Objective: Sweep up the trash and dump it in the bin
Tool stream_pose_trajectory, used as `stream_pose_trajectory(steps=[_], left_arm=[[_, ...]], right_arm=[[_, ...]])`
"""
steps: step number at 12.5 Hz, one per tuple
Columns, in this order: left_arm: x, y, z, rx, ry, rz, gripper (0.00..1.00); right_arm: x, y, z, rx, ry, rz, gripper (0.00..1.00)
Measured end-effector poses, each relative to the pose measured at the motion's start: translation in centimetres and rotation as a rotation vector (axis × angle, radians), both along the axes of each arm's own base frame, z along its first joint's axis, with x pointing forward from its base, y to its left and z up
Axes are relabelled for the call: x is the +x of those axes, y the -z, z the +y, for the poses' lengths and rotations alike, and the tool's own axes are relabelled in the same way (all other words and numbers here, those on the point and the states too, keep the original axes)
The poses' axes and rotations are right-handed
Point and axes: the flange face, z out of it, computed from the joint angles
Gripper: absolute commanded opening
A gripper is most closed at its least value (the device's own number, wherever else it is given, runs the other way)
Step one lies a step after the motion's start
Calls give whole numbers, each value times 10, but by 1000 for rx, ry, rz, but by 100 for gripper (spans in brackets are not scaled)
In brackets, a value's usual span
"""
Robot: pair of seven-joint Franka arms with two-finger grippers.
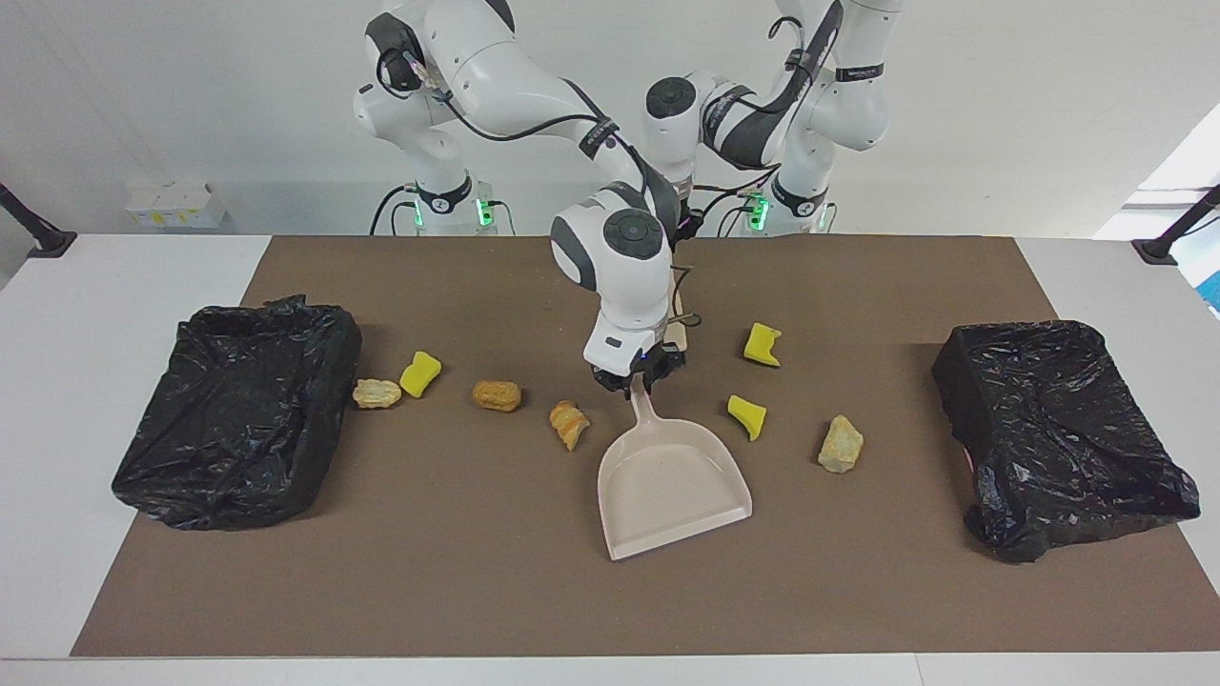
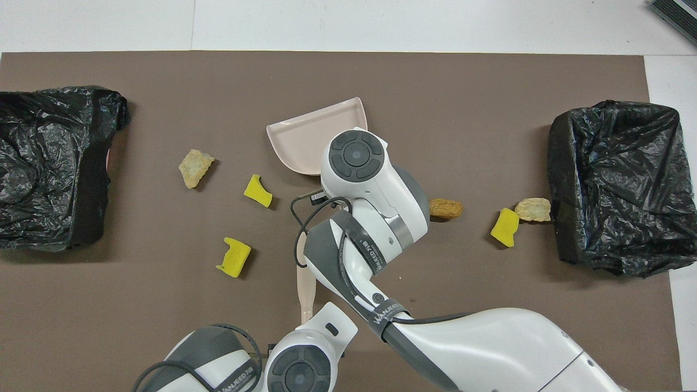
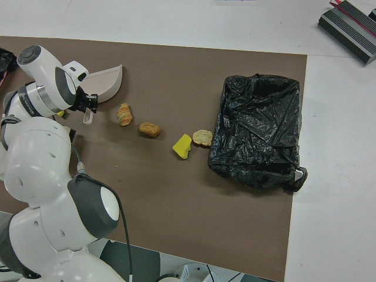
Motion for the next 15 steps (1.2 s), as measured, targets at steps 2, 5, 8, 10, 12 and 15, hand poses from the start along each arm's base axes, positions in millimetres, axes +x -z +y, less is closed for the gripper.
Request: stream_pose_trajectory(steps=[2,5,8,10,12,15], left_arm=[[28,-9,20,8,-18,-20,0],[96,-35,71,-14,-12,-67,0],[170,-61,133,-22,16,-58,0],[213,-61,164,-26,43,-52,0],[245,-48,203,-24,83,-33,0],[281,-44,274,-25,91,-33,0]], right_arm=[[10,-21,-29,-11,-87,3,0],[15,-65,-74,-34,-118,28,0],[7,-86,-109,-68,-326,121,0],[-2,-86,-123,-79,-440,187,0],[-18,-80,-116,-113,-514,204,0],[-49,-68,-97,-149,-666,181,0]])
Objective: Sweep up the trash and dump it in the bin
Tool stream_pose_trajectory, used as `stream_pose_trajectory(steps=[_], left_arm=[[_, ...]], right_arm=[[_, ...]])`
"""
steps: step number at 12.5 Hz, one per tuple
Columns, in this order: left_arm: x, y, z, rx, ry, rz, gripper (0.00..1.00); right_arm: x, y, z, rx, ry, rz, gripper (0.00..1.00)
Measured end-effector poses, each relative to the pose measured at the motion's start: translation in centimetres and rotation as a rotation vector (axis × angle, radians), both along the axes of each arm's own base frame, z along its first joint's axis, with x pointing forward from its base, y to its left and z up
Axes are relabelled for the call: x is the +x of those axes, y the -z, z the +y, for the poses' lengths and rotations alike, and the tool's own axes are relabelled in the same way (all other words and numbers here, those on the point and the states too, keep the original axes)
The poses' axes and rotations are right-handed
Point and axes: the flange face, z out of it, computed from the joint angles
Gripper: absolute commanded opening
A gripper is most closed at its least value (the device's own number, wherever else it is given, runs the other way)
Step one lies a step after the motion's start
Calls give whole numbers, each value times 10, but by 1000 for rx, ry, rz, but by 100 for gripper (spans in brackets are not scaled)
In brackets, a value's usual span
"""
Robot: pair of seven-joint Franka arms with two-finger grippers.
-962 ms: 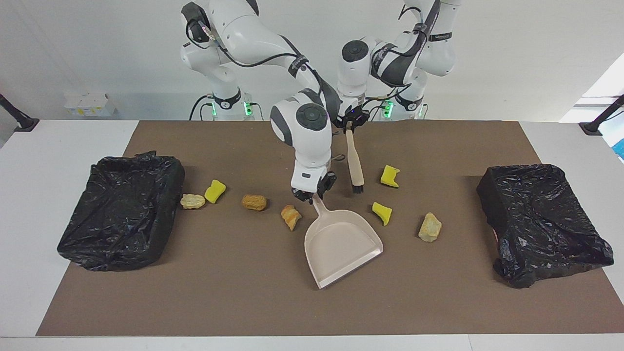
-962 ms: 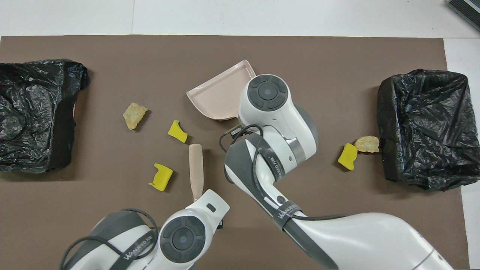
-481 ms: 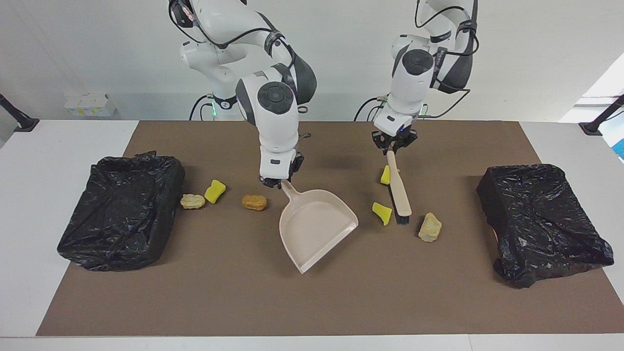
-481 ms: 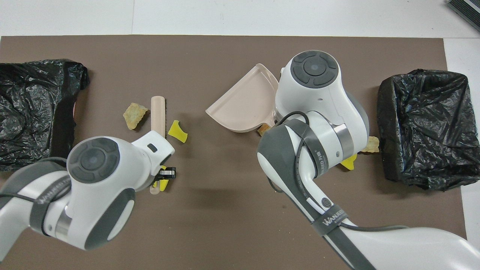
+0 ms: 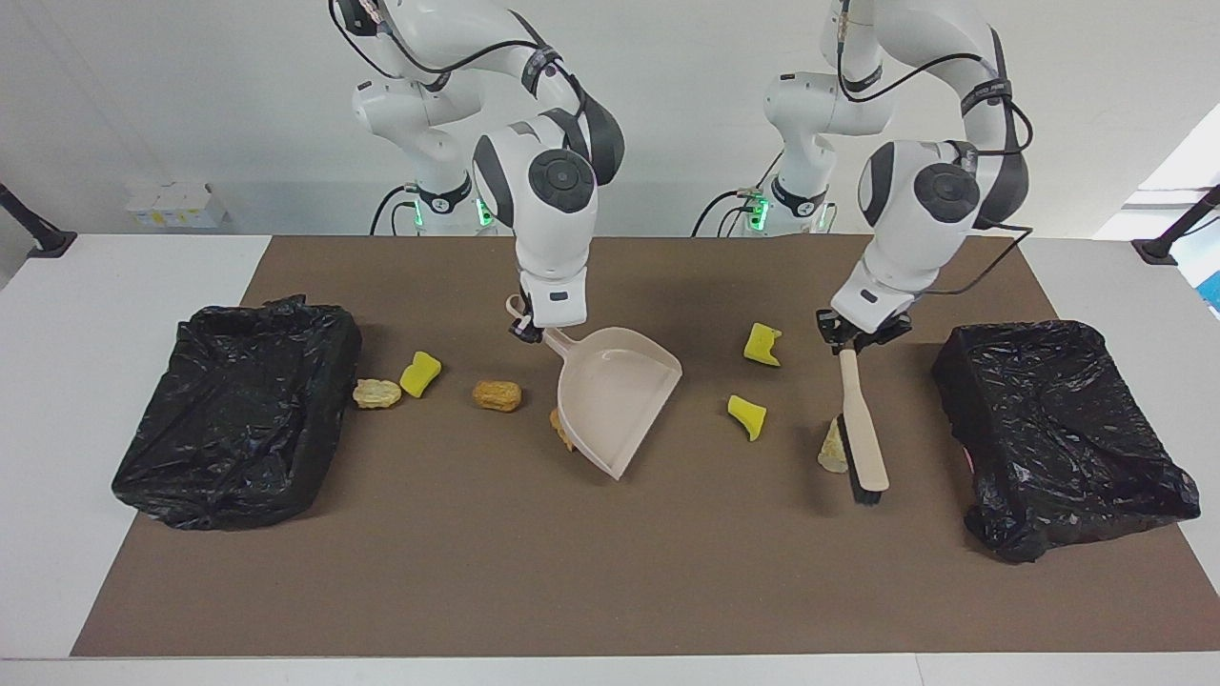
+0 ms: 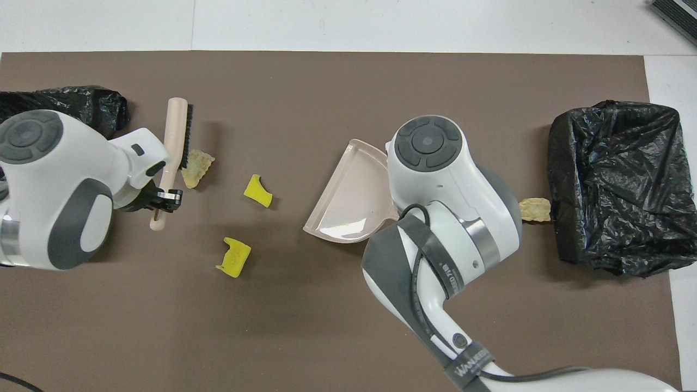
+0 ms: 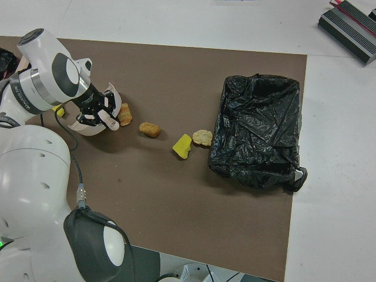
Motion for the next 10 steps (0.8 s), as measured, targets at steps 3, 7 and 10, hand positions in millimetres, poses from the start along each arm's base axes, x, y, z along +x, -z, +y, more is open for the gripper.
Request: stream_pose_trajectory(steps=[3,7,10], left_arm=[[12,10,53,21,32,17,0],[1,40,44,16,133,81,0],[-14,53,29,15,183,115,0]], right_arm=[[-21,26,-7,46,-152,-46,0],[-25,37,-17,52,-210,-34,0],[-27,40,-22,50,-216,-25,0]])
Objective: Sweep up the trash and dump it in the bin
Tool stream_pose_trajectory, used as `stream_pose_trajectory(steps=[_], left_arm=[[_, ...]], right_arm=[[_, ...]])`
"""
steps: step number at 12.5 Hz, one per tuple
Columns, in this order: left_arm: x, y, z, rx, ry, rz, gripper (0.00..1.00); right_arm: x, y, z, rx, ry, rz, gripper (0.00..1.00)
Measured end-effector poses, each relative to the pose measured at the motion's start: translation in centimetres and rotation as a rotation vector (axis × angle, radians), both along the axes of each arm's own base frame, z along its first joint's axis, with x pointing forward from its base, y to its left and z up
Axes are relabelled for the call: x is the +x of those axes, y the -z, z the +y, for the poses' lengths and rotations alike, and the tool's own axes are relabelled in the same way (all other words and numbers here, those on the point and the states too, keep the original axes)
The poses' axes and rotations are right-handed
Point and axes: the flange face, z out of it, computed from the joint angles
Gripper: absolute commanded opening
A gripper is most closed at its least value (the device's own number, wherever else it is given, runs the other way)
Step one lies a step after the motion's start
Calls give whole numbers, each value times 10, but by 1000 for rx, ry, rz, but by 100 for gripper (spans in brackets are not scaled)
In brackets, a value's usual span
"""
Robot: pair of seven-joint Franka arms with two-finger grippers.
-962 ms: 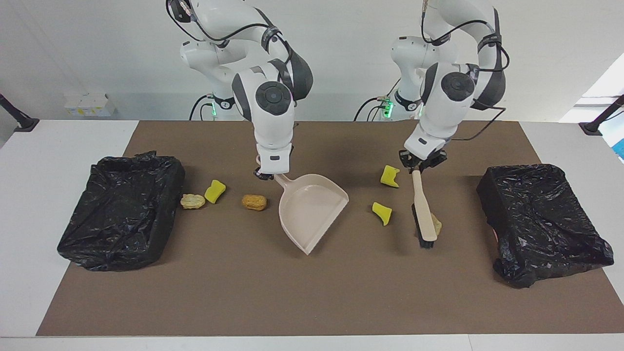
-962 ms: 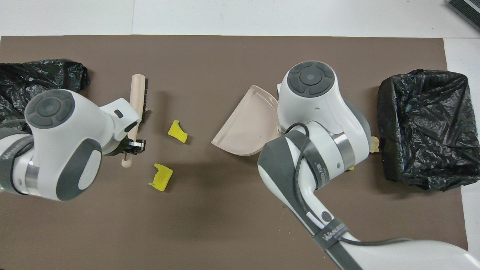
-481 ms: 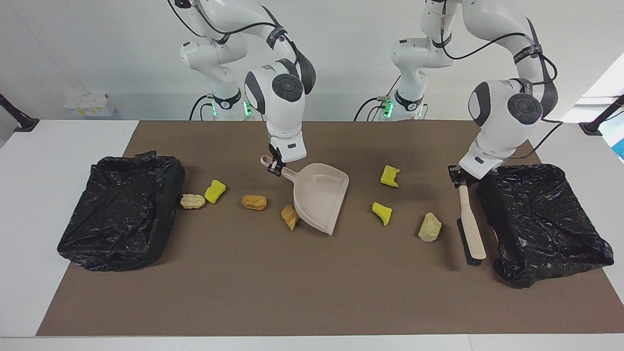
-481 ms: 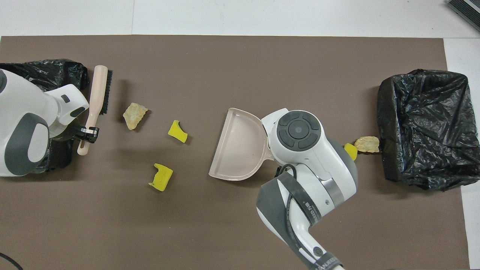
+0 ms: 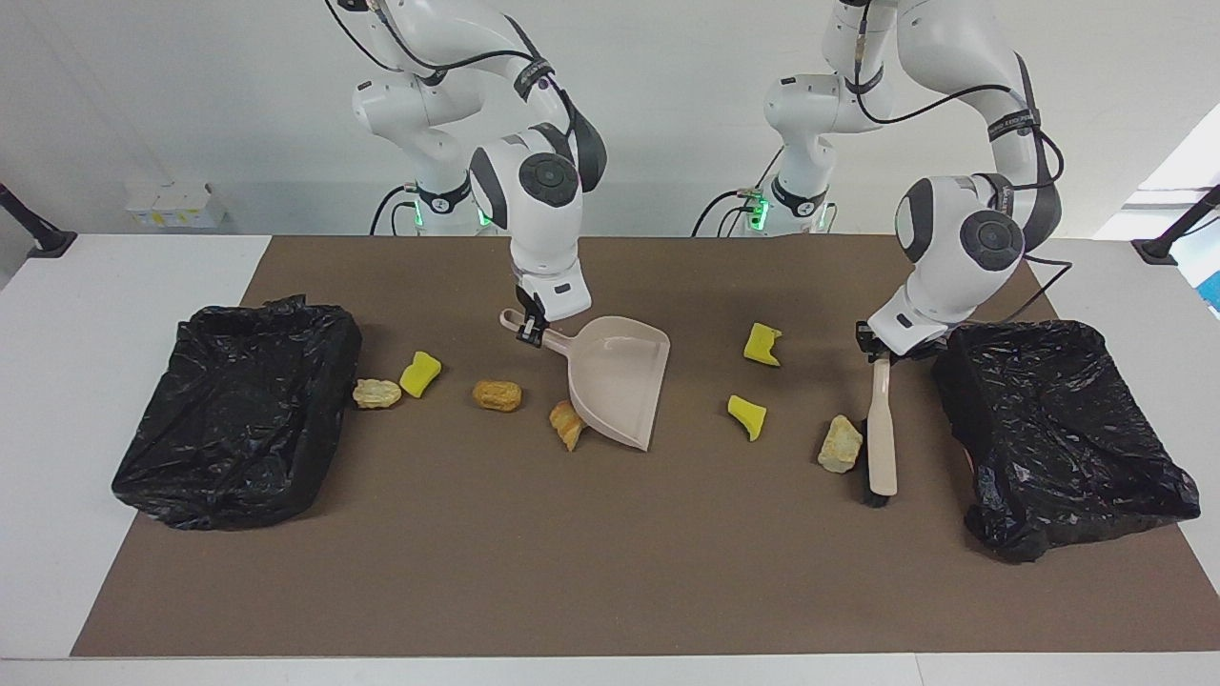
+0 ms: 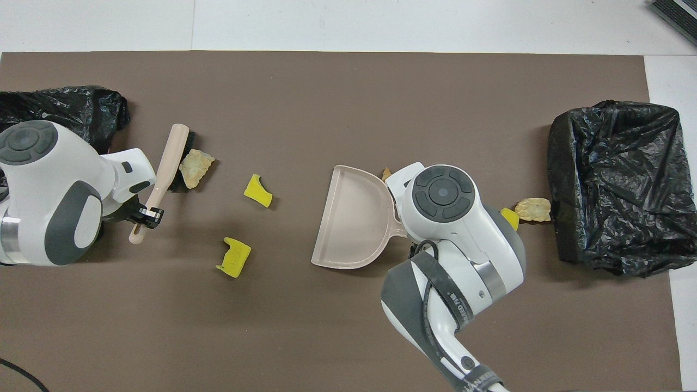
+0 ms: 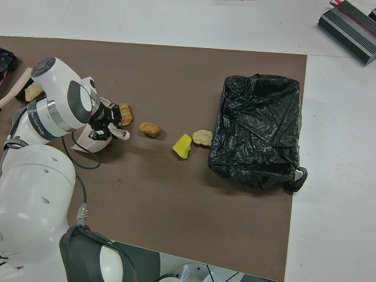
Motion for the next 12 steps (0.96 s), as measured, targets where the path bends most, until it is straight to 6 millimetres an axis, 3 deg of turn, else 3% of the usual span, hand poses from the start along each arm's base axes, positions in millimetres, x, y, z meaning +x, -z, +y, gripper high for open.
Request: stream_pose_trajectory(steps=[2,5,8,12], left_arm=[[-12,0,-27,0,50,5,0],[-35,-1,-87,-10,156,13,0],[-66,-1,-145,-34,198,24,0],[-112,-6,-212,-78,191,39,0]], right_arm=[[-4,1,0,-2,-9,4,0],[-7,1,-2,3,-72,15,0],[-4,4,-11,24,-137,37,0],[-5,10,-1,51,-164,-8,0]])
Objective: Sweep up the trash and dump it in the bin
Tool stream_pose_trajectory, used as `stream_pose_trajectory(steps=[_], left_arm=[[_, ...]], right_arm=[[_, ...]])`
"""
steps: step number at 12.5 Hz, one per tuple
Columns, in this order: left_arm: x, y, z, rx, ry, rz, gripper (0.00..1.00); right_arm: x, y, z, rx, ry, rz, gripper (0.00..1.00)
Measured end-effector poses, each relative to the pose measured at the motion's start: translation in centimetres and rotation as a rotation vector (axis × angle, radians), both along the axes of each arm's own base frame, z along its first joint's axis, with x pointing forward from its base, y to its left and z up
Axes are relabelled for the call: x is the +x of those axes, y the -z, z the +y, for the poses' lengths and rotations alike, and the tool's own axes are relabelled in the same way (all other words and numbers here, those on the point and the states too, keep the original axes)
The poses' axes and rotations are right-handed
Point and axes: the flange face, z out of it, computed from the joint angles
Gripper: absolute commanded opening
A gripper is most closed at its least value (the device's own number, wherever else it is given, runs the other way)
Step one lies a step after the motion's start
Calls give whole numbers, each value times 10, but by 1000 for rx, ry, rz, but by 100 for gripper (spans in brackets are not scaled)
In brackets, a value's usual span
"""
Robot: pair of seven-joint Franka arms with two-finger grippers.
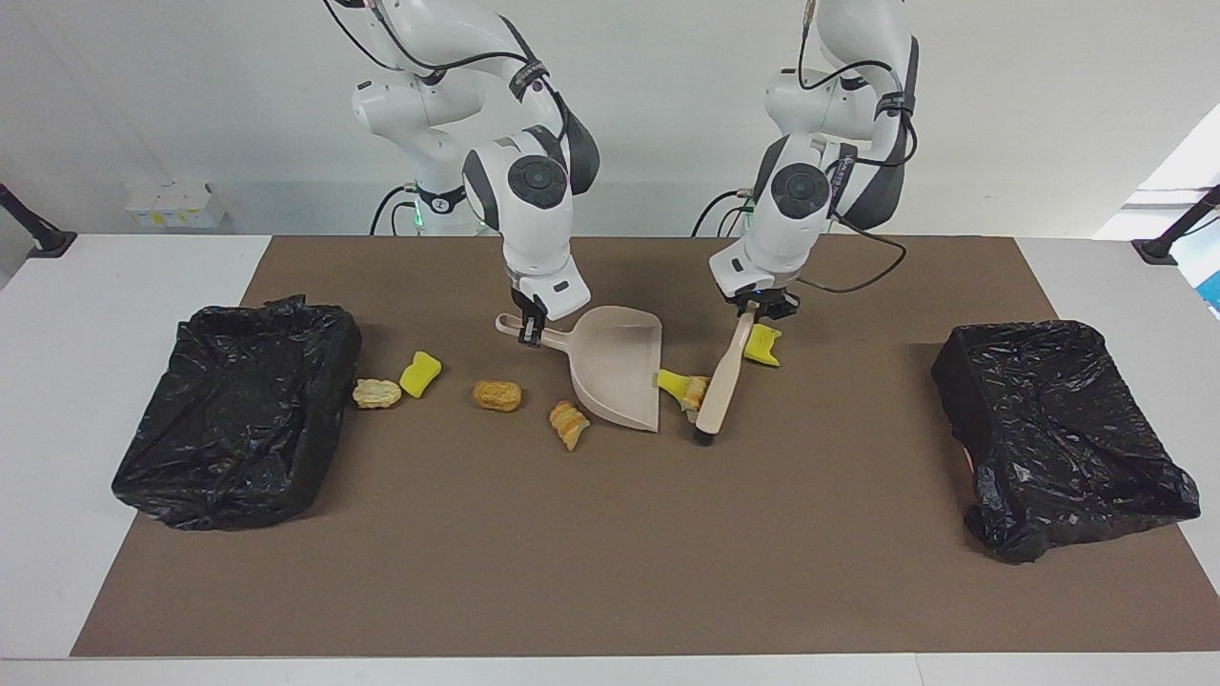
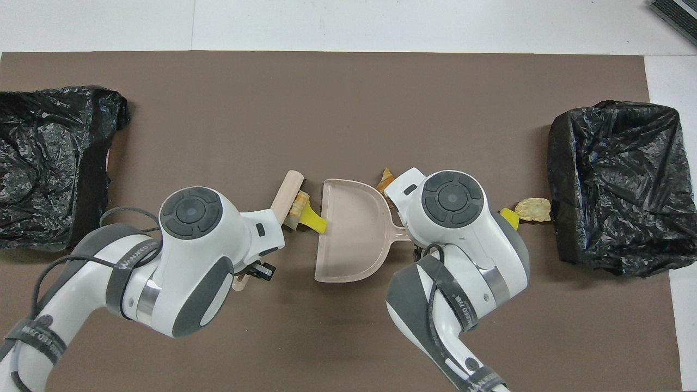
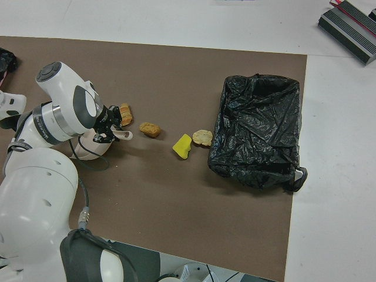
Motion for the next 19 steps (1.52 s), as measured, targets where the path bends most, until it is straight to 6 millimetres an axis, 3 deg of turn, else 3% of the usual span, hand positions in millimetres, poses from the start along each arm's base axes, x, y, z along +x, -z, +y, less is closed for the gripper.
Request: stream_pose_trajectory(steps=[4,6,11,14,19], left_arm=[[-41,-10,-52,-24,-24,23,0],[-55,-15,-61,4,-49,46,0],[-53,-46,-49,17,-160,43,0],[-52,-50,-41,59,-308,51,0],[-35,-43,11,245,-463,50,0]], right_arm=[[-7,9,15,14,-11,-20,0],[-6,9,15,15,-11,-22,0],[-6,9,16,17,-13,-23,0],[-7,9,17,17,-14,-24,0],[-7,10,17,17,-15,-23,0]])
